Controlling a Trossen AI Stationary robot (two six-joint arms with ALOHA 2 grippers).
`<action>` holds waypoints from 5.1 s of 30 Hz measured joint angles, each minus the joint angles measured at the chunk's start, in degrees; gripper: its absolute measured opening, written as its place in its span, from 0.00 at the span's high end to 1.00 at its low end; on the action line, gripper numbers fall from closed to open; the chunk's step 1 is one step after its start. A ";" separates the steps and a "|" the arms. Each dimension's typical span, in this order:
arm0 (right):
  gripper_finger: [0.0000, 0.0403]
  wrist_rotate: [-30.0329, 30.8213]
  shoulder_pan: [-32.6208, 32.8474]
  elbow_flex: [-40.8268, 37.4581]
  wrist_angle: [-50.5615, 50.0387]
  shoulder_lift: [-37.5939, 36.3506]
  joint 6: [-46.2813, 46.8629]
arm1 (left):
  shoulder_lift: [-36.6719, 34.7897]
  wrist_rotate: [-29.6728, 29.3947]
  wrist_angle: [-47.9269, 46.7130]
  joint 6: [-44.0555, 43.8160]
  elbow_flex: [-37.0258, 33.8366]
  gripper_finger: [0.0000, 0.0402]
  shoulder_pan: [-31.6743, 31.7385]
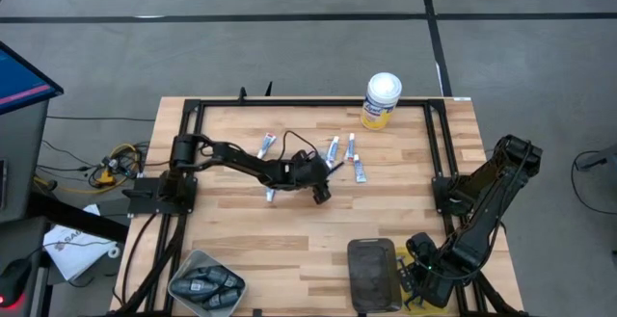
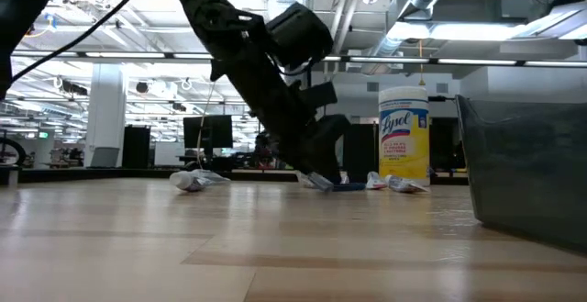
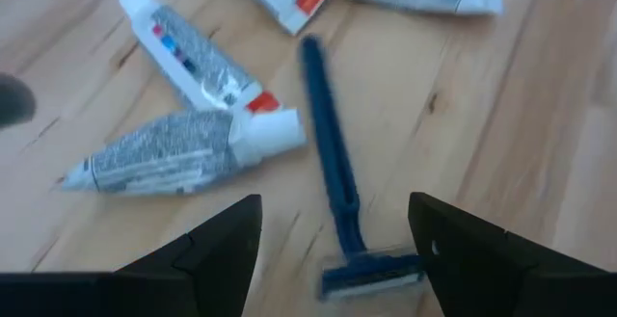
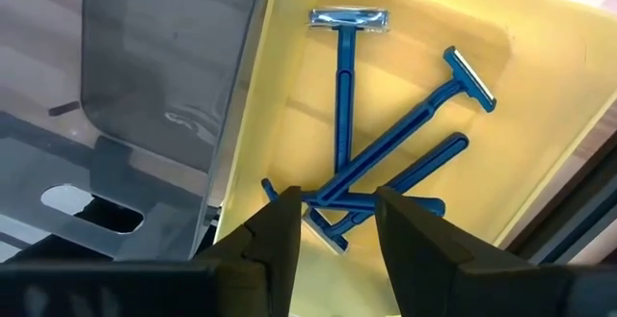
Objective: Pick & Place Travel size toiletries
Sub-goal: Put the razor into the yellow bin
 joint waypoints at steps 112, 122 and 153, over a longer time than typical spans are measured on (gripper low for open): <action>0.42 19.41 -45.57 -0.04 54.82 -15.82 -96.68 | -43.88 14.18 14.61 -4.93 -11.08 0.94 -6.56; 0.43 13.07 -49.18 -0.15 59.19 -12.90 -98.31 | -43.69 13.78 16.01 -4.97 -11.08 0.94 -6.73; 0.95 11.53 -52.06 -0.02 68.69 -10.93 -101.73 | -43.69 13.35 17.51 -6.18 -11.06 0.94 -6.47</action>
